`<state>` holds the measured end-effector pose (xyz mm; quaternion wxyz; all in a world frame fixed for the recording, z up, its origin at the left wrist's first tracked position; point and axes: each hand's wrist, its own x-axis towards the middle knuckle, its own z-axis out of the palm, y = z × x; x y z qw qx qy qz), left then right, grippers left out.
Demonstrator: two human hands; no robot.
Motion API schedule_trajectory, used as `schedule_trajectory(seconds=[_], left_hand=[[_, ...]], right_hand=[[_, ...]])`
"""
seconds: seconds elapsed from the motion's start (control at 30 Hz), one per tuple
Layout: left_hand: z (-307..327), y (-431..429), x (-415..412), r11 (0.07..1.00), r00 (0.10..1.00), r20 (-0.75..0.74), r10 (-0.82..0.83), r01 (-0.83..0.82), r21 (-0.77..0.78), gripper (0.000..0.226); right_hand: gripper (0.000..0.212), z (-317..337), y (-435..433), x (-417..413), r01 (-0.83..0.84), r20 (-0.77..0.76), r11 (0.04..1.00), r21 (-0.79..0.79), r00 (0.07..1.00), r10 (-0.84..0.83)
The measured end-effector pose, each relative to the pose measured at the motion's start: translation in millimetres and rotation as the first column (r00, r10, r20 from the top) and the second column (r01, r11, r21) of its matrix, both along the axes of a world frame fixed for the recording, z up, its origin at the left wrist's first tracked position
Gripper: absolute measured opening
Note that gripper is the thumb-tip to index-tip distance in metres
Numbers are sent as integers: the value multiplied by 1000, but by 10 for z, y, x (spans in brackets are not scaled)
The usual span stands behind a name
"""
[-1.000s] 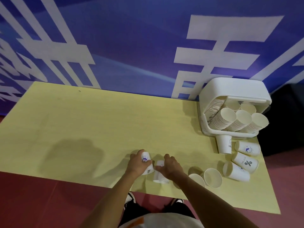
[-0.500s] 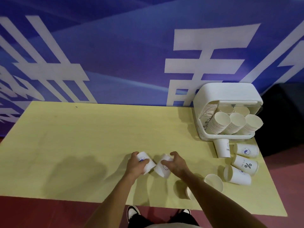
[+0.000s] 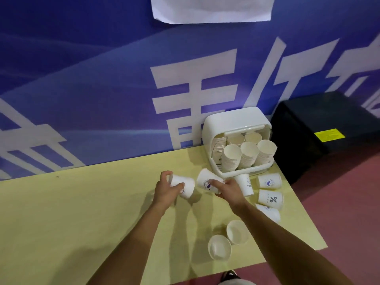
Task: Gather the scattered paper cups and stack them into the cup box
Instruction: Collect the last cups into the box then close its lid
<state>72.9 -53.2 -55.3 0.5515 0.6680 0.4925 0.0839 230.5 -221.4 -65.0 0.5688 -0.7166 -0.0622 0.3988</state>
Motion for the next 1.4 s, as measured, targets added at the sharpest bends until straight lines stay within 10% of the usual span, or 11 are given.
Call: schedule_trajectory(seconds=[0.57, 0.93, 1.4], left_hand=[[384, -843, 1310, 985, 988, 21, -151, 149, 81, 50], [276, -887, 1495, 985, 981, 94, -167, 163, 50, 56], [90, -906, 1425, 988, 983, 102, -155, 153, 28, 42]], right_hand=[[62, 337, -802, 1254, 269, 136, 957, 105, 950, -282], [63, 429, -702, 1858, 296, 474, 954, 46, 834, -282], [69, 84, -608, 2060, 258, 546, 956, -143, 826, -141]])
